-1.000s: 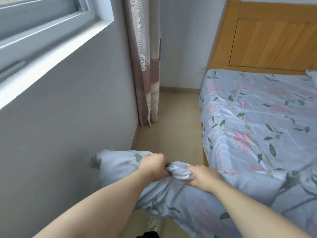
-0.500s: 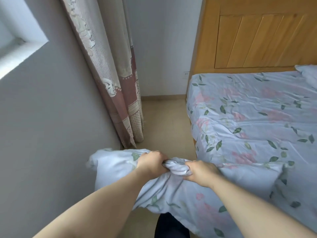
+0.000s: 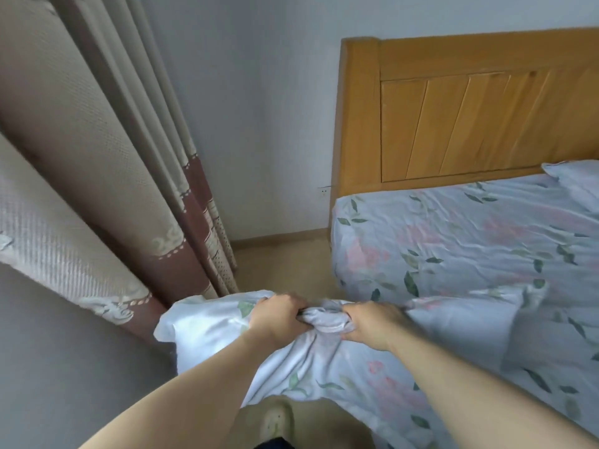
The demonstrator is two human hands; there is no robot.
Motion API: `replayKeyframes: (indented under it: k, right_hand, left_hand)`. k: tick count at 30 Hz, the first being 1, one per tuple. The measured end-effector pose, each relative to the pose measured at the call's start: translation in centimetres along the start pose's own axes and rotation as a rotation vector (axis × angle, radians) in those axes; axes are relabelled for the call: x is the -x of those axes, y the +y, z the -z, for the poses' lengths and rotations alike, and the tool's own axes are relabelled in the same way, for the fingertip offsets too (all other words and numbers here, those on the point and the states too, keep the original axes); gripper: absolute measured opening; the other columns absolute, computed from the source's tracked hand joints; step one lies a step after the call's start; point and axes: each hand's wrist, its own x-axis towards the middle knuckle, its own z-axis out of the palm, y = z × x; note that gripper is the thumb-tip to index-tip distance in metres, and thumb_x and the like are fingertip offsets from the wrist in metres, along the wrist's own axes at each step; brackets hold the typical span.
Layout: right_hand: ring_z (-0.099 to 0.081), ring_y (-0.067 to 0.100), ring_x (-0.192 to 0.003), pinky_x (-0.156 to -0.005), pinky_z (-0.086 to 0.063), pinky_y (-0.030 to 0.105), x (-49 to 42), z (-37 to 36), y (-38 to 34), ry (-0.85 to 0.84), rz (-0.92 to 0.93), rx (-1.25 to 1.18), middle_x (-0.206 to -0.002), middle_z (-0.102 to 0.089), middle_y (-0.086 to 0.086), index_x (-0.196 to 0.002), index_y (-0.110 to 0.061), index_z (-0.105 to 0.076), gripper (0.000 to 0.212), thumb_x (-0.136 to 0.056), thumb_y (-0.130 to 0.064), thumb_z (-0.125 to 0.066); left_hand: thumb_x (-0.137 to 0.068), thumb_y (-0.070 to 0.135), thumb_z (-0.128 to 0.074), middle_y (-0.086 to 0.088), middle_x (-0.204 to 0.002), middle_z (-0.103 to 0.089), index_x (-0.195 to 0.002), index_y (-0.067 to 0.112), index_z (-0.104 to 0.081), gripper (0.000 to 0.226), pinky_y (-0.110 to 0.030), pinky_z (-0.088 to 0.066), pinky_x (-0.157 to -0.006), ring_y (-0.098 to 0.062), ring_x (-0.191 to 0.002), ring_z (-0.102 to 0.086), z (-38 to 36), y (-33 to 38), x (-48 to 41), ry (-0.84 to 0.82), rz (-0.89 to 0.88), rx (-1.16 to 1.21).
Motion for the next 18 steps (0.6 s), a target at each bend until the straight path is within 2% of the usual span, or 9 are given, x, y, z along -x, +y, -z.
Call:
replayKeyframes:
  k: [5, 9, 13, 16, 18]
  right_hand:
    - [-0.056, 0.027, -0.116, -0.084, -0.045, 0.030, -7.3, 5.2, 4.6, 0.054, -0.096, -0.071, -0.129, -0.060, 0.002, -0.131, -0.031, -0.047, 0.050, -0.085, -0.047, -0.057]
    - [-0.055, 0.026, -0.118, -0.087, -0.043, 0.028, -11.7, 9.2, 7.8, 0.014, -0.175, -0.106, -0.132, -0.058, 0.005, -0.129, -0.022, -0.051, 0.049, -0.087, -0.045, -0.057]
    - [-0.051, 0.024, -0.123, -0.094, -0.041, 0.030, -16.7, 13.2, 12.3, -0.008, -0.267, -0.152, -0.137, -0.053, 0.003, -0.131, -0.021, -0.048, 0.053, -0.086, -0.046, -0.057]
    - [-0.048, 0.025, -0.125, -0.098, -0.039, 0.032, -18.6, 15.7, 15.3, -0.045, -0.319, -0.142, -0.139, -0.051, 0.005, -0.134, -0.018, -0.045, 0.054, -0.087, -0.043, -0.056]
    - [-0.051, 0.025, -0.122, -0.094, -0.040, 0.031, -19.5, 17.2, 17.6, -0.048, -0.345, -0.170, -0.135, -0.055, 0.005, -0.129, -0.020, -0.049, 0.047, -0.087, -0.041, -0.057]
  left_hand:
    - [-0.079, 0.033, -0.062, -0.010, -0.095, -0.069, -0.088, 0.012, -0.065, 0.023, -0.031, -0.044, -0.070, -0.029, -0.091, -0.063, 2.5, -0.2, -12.2, -0.040, -0.048, 0.083]
    - [-0.078, 0.031, -0.063, -0.007, -0.101, -0.070, -0.097, 0.018, -0.068, 0.024, -0.031, -0.046, -0.077, -0.027, -0.098, -0.062, 4.5, 0.8, -20.0, -0.087, -0.089, 0.130]
    - [-0.075, 0.028, -0.063, -0.008, -0.091, -0.071, -0.084, 0.014, -0.067, 0.017, -0.030, -0.043, -0.064, -0.025, -0.087, -0.064, 6.6, 2.4, -28.5, -0.133, -0.144, 0.151]
    - [-0.072, 0.028, -0.066, -0.005, -0.082, -0.070, -0.077, 0.015, -0.066, 0.014, -0.032, -0.049, -0.065, -0.022, -0.079, -0.063, 7.5, 4.5, -33.2, -0.142, -0.171, 0.198]
    - [-0.074, 0.027, -0.066, -0.002, -0.070, -0.063, -0.068, 0.016, -0.059, 0.015, -0.027, -0.041, -0.058, -0.018, -0.071, -0.058, 7.8, 6.3, -36.0, -0.174, -0.195, 0.232]
